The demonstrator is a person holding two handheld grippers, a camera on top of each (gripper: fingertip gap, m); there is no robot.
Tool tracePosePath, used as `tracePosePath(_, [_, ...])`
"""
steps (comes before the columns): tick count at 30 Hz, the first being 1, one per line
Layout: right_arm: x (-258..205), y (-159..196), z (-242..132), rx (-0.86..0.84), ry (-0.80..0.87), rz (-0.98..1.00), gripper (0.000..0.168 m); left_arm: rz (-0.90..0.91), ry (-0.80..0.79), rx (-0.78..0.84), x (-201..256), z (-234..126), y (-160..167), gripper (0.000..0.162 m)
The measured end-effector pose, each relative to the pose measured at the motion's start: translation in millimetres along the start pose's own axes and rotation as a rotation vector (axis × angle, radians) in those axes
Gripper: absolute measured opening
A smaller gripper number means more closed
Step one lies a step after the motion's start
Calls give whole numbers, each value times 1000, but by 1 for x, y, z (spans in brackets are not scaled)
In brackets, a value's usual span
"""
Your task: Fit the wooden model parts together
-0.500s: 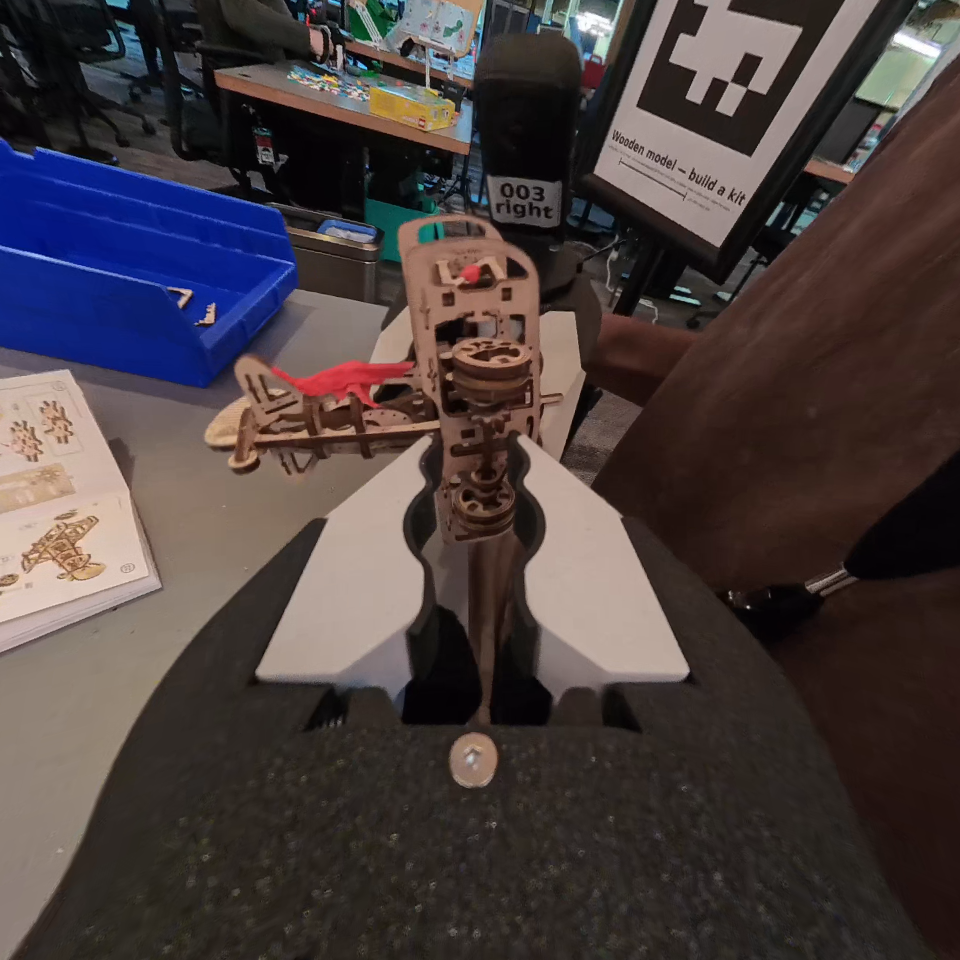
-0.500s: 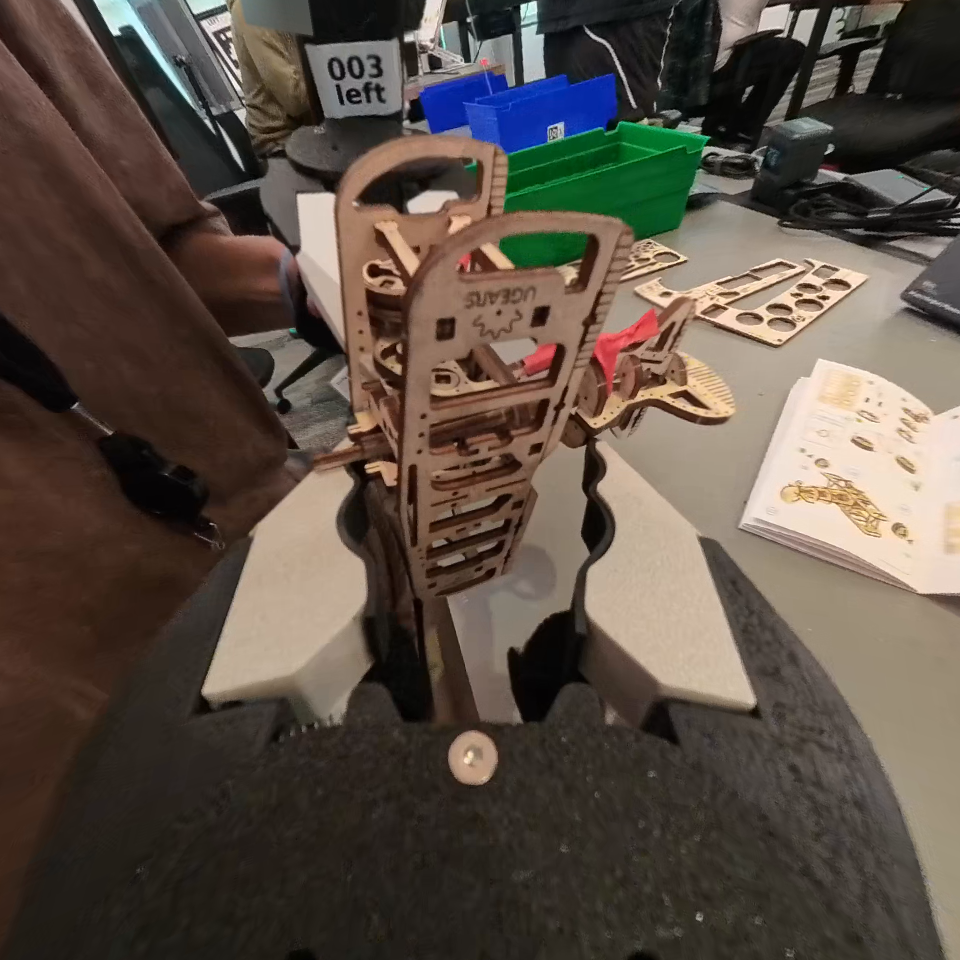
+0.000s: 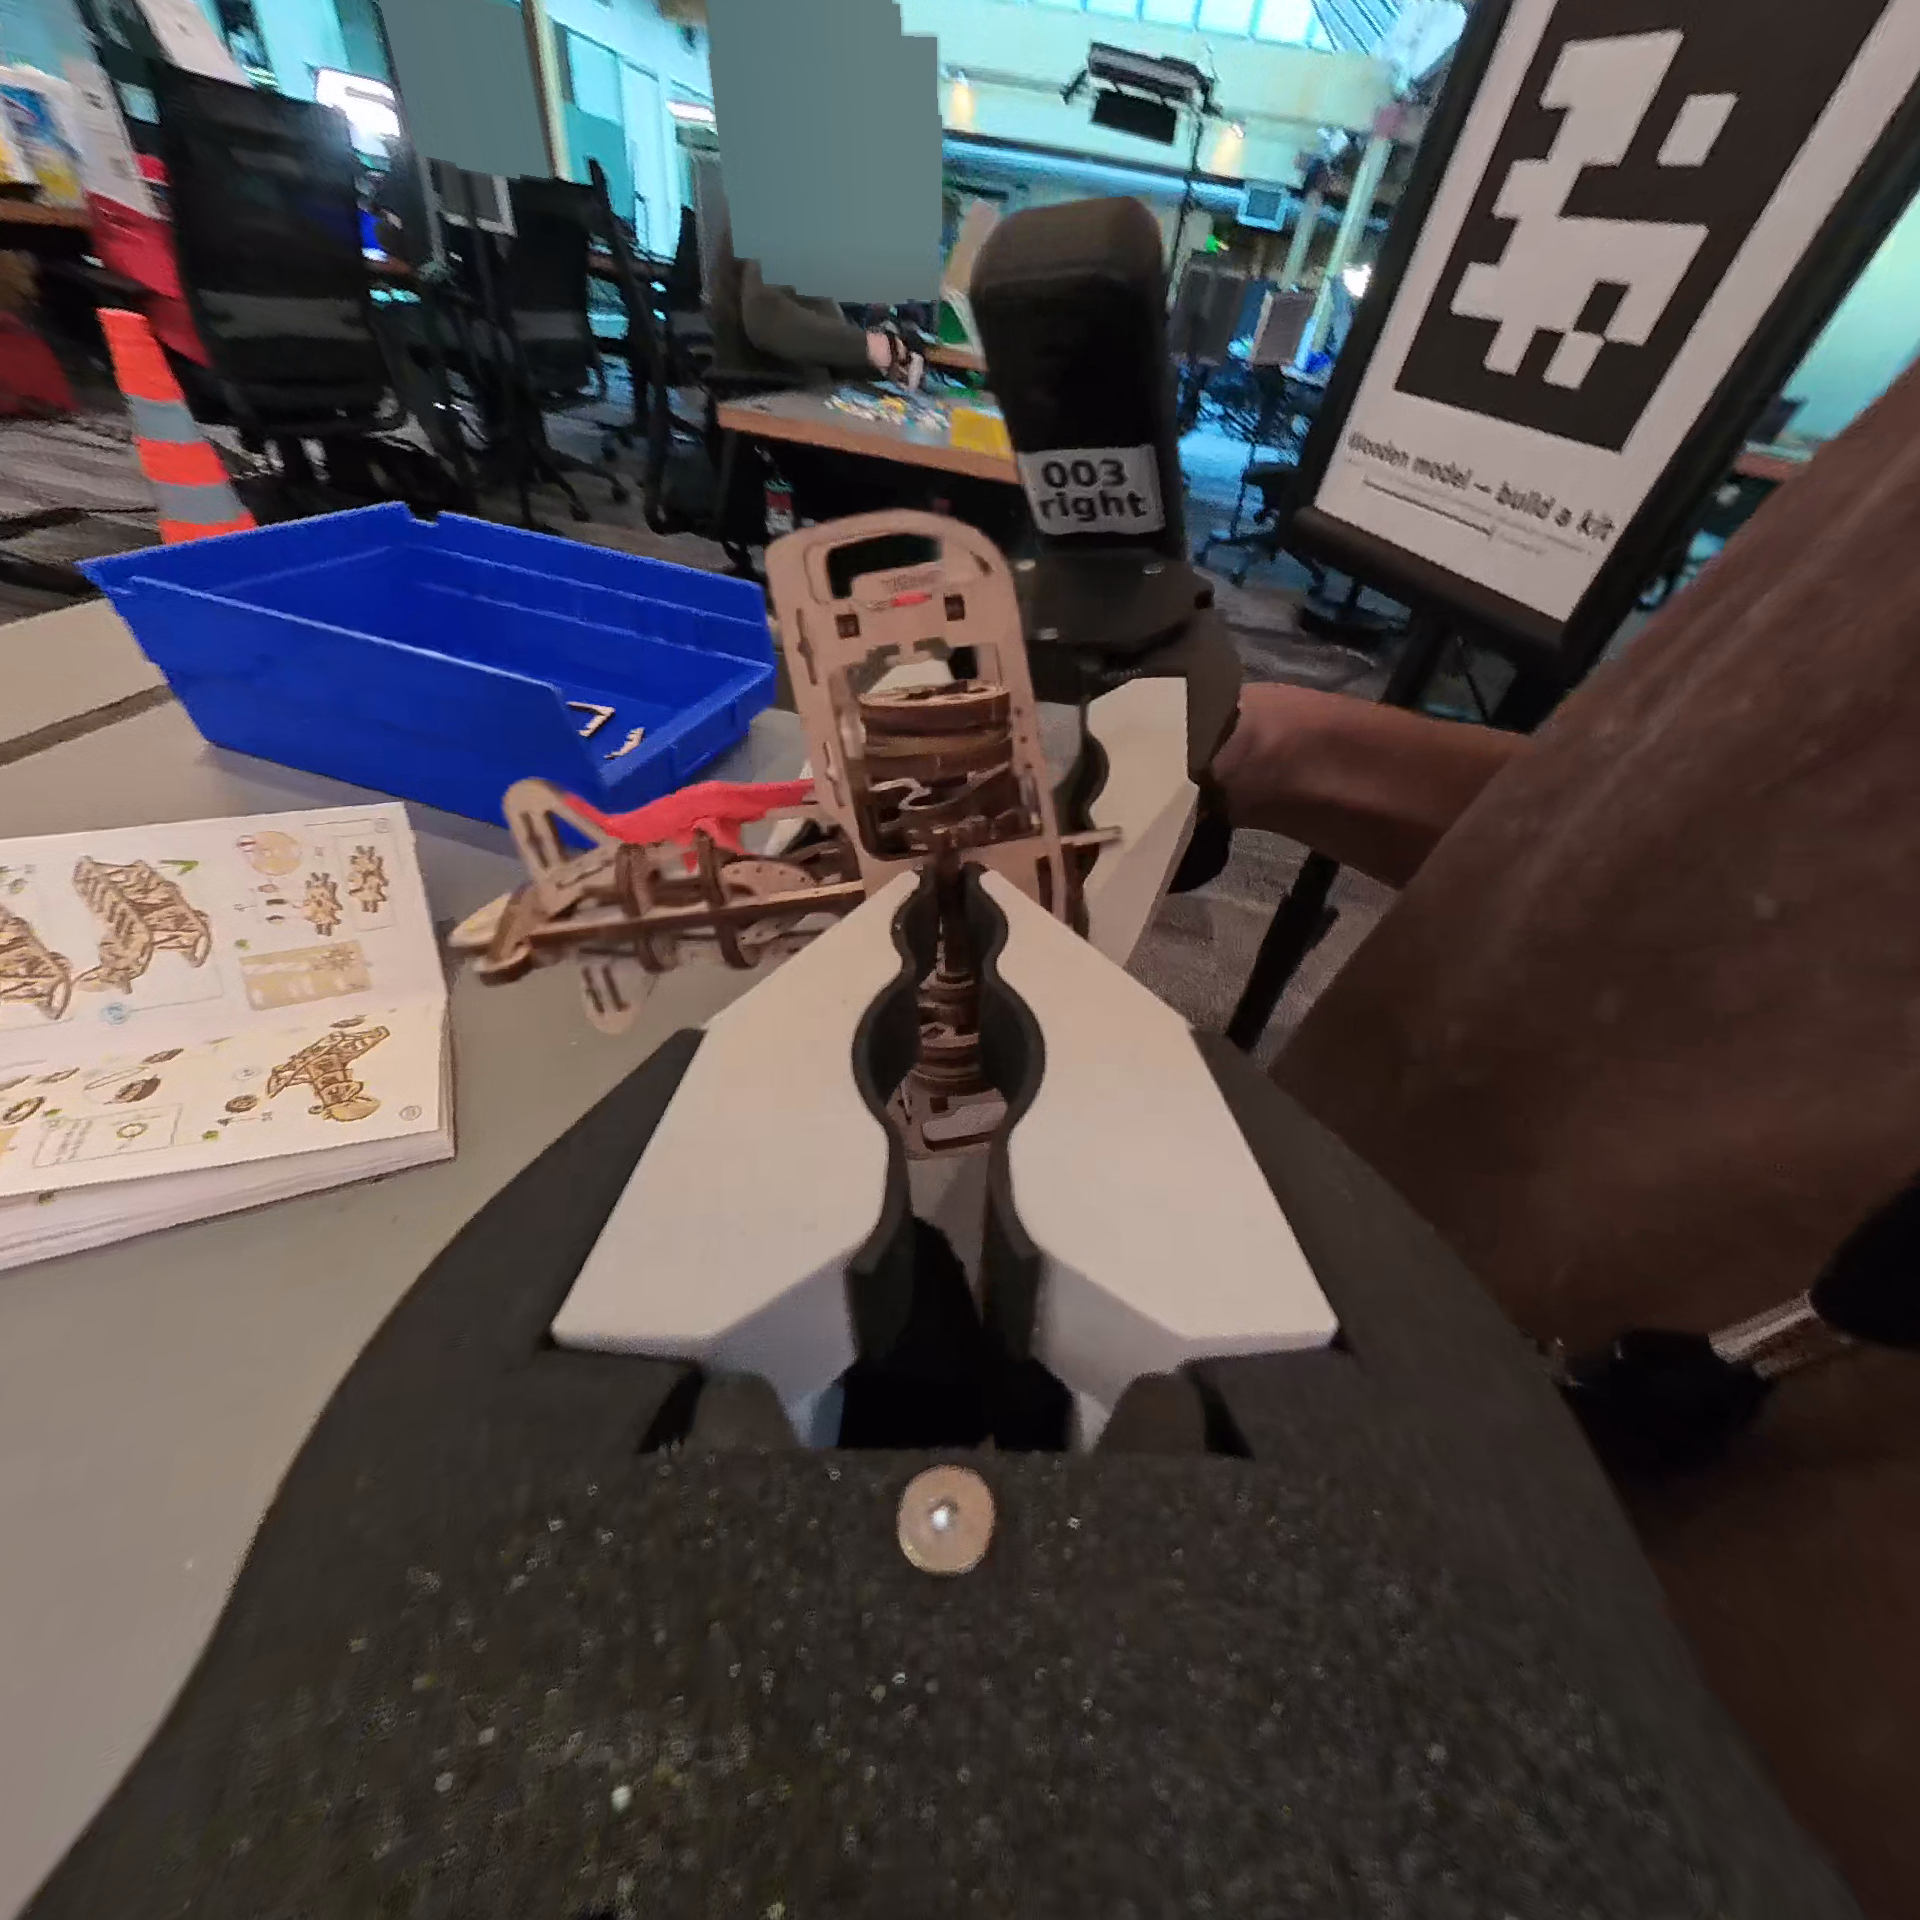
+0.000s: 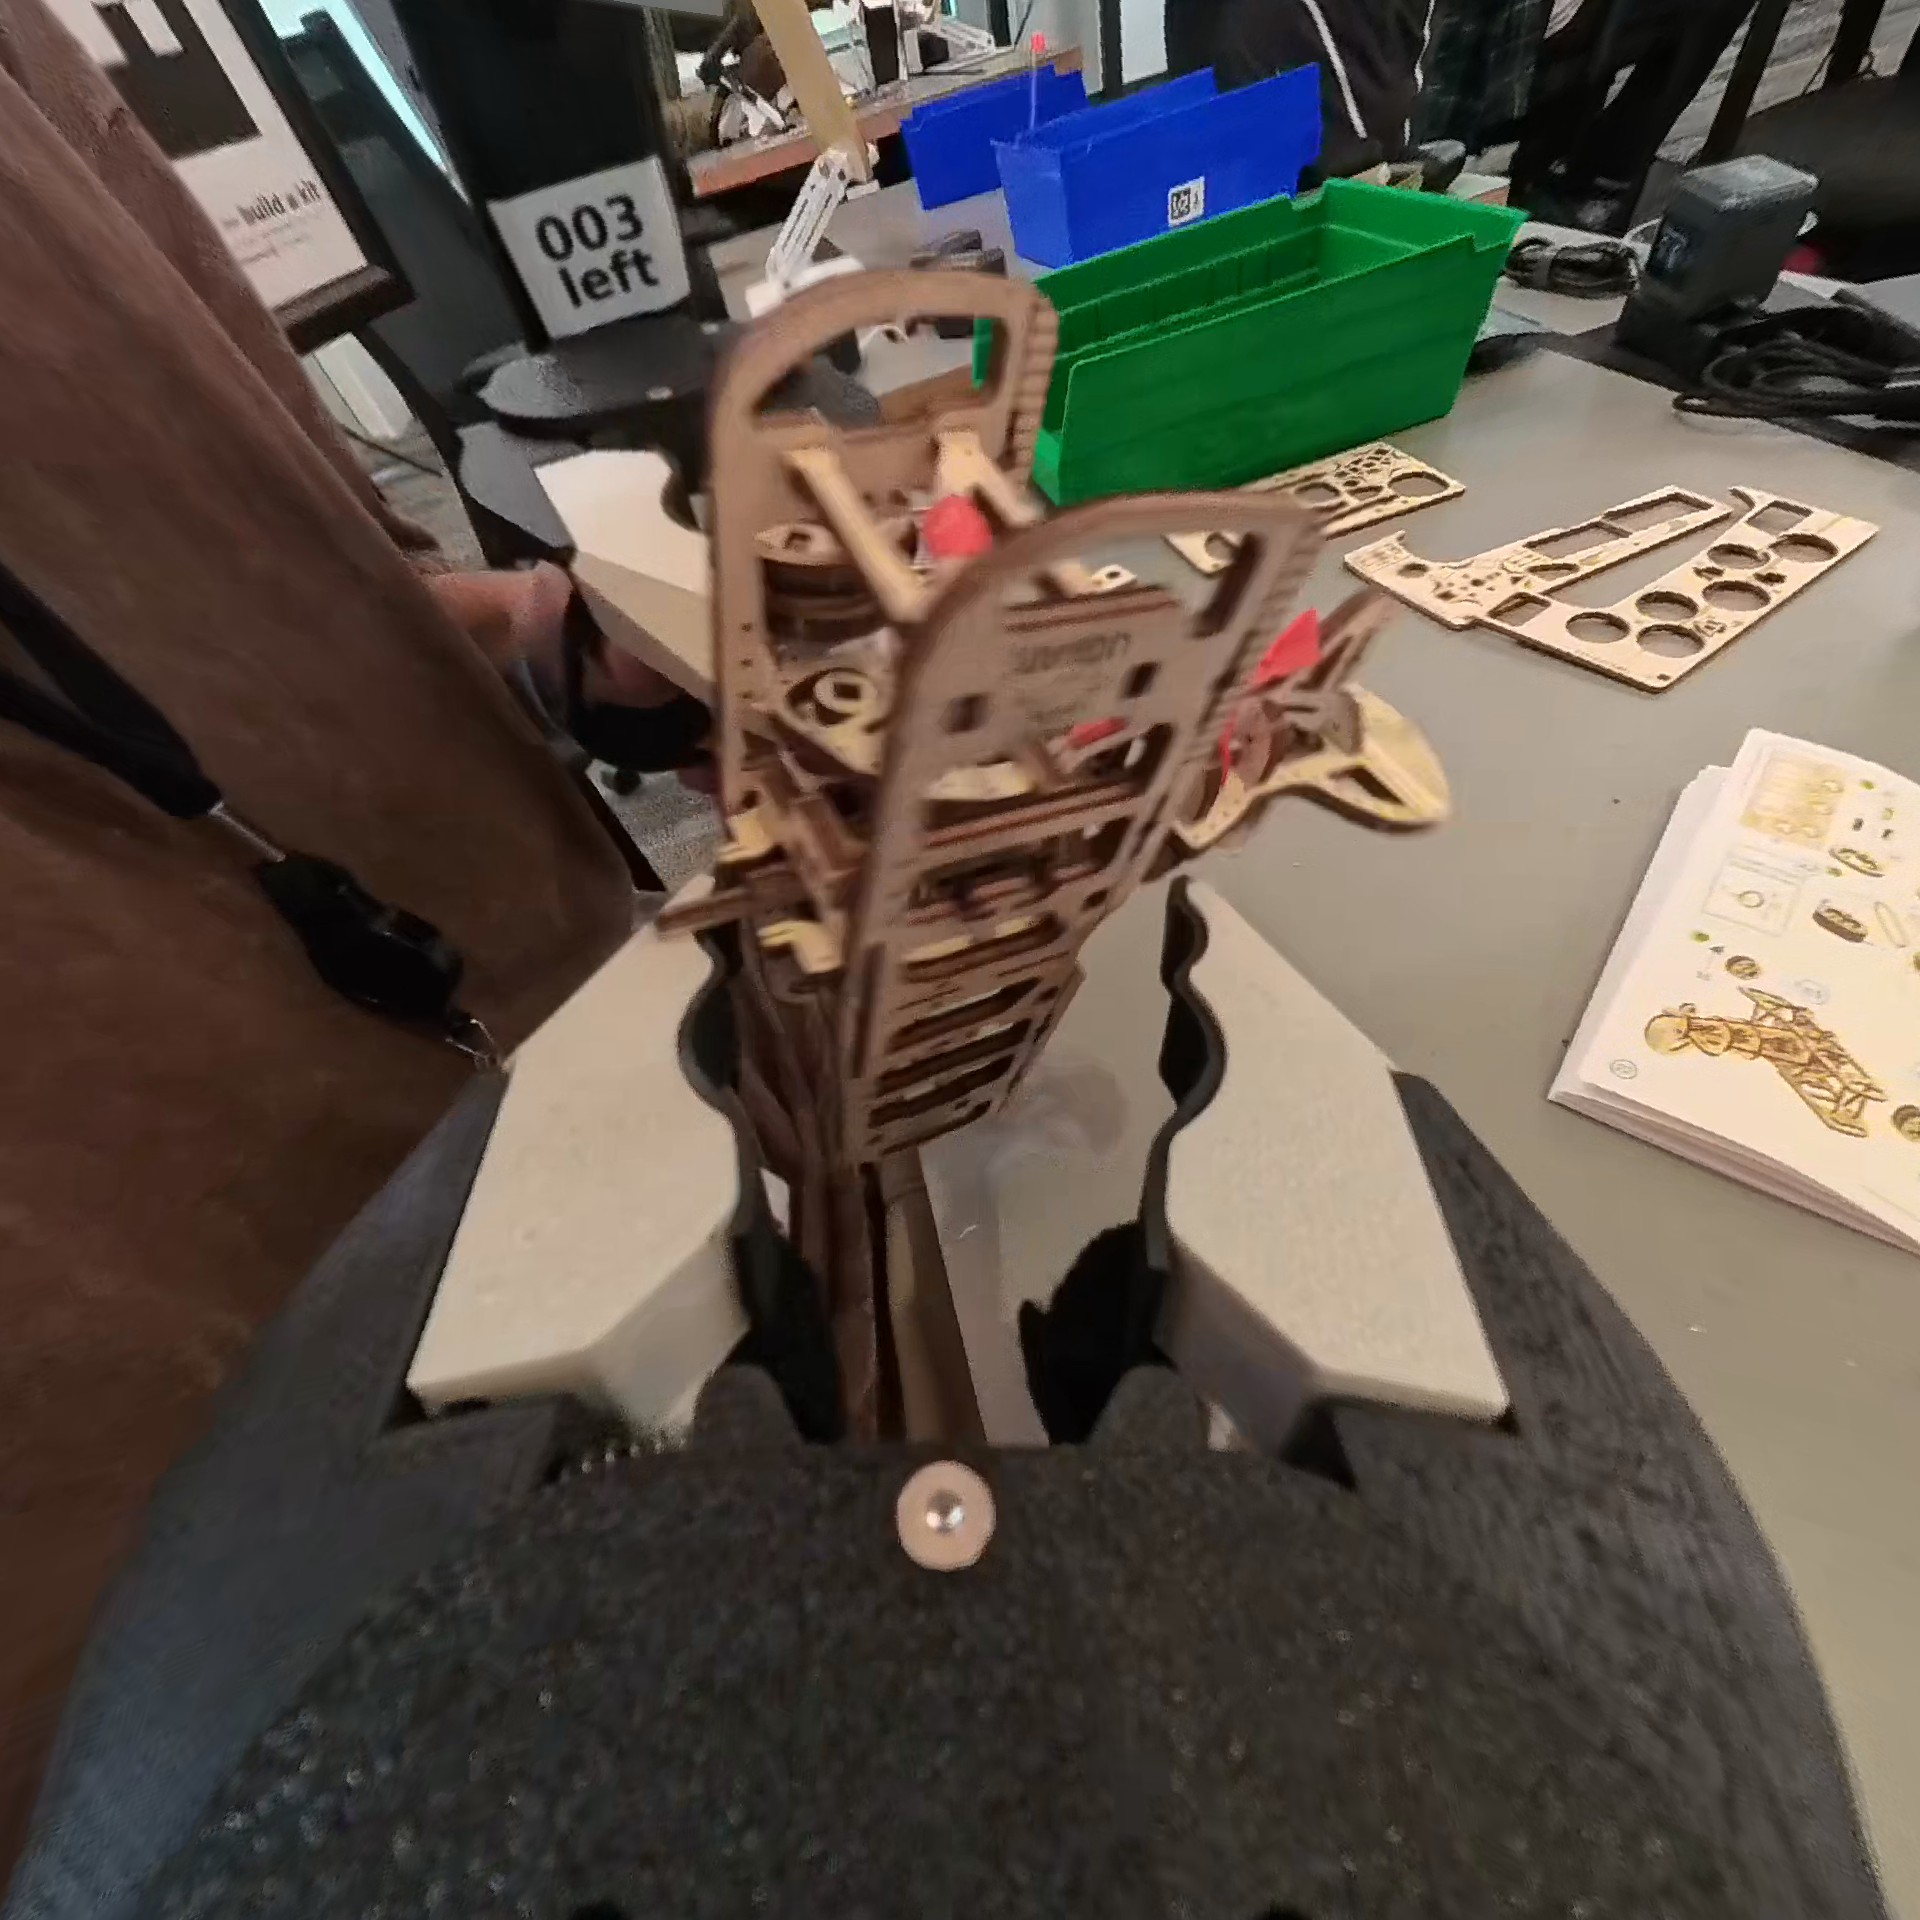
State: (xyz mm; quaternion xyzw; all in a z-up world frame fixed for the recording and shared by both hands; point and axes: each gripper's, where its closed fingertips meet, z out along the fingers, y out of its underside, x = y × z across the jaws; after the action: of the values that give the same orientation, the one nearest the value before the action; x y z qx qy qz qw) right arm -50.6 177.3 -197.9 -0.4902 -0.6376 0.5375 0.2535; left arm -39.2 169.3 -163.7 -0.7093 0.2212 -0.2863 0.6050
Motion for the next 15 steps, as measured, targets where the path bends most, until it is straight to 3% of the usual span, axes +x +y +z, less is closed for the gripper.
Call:
tracePosePath(4, [6, -9, -18, -25, 91, -32, 88, -67, -76, 69, -11, -6, 0, 0])
tracePosePath(8, [11, -54, -43, -36, 303, -103, 76, -59, -137, 76, -22, -9, 5, 0])
tracePosePath(11, [-13, -80, -22, -80, 315, -160, 70, -86, -162, 54, -30, -9, 14, 0])
tracePosePath(15, [-13, -59, 12, -273, 394, -283, 63, -111, -178, 35, -34, -8, 23, 0])
